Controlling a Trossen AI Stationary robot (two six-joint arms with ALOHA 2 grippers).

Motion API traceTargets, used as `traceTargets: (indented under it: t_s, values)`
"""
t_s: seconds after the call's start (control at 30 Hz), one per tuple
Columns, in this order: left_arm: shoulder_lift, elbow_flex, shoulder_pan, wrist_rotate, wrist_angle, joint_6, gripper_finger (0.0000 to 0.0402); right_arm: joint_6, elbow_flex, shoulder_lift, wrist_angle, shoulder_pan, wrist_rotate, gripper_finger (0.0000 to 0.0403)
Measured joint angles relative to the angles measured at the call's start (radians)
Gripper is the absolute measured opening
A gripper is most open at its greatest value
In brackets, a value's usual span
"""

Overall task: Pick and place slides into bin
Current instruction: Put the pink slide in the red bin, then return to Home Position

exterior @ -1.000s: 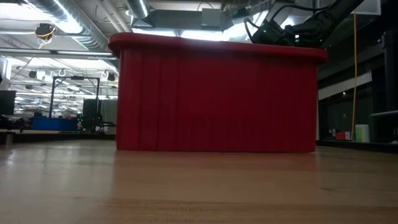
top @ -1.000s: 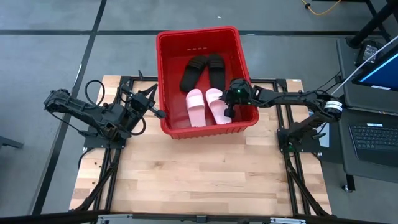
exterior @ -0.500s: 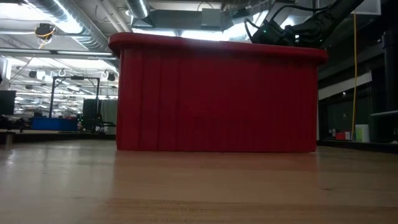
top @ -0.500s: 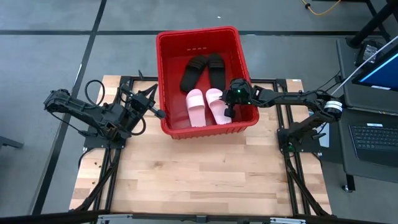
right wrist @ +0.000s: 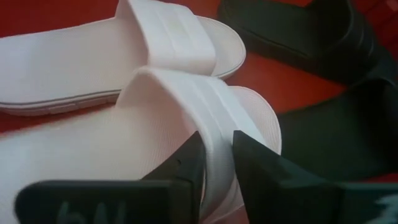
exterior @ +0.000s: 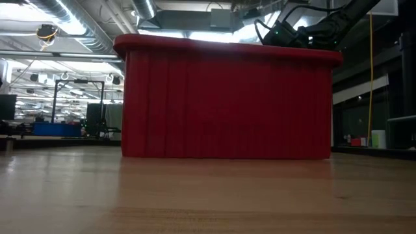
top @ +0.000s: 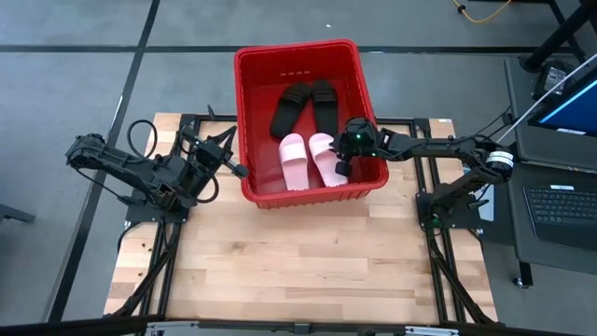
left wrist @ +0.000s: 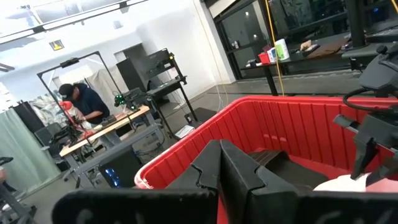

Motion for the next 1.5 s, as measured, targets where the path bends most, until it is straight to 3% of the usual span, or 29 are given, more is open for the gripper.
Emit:
traceTargets:
  t_s: [0.33, 0.7, 0.83, 1.27, 1.37, 1.5]
  values:
    - [0.000, 0.000, 0.000, 0.000, 0.000, 0.002, 0.0001, 0.057, 0.007, 0.000, -0.018, 0.000, -0.009, 0.0142]
    - [0.000, 0.000, -0.001, 0.002, 0.000, 0.027, 0.0003, 0.058, 0.217, 0.000, -0.331, 0.000, -0.035, 0.0139]
    - [0.000, 0.000, -0.001, 0.050, 0.000, 0.027, 0.0001, 0.058, 0.274, 0.000, -0.457, 0.000, -0.035, 0.0139]
    - [0.000, 0.000, -0.005, 0.074, 0.000, 0.045, 0.0002, 0.106, 0.388, 0.000, -0.508, 0.001, -0.128, 0.0139]
    - [0.000, 0.000, -0.021, 0.073, 0.000, 0.043, 0.0001, 0.108, 0.433, 0.000, -0.507, 0.002, -0.100, 0.0123]
    - [-0.010, 0.000, -0.065, 0.073, 0.000, 0.044, 0.0002, 0.084, 0.518, 0.000, -0.559, 0.016, -0.076, 0.0048]
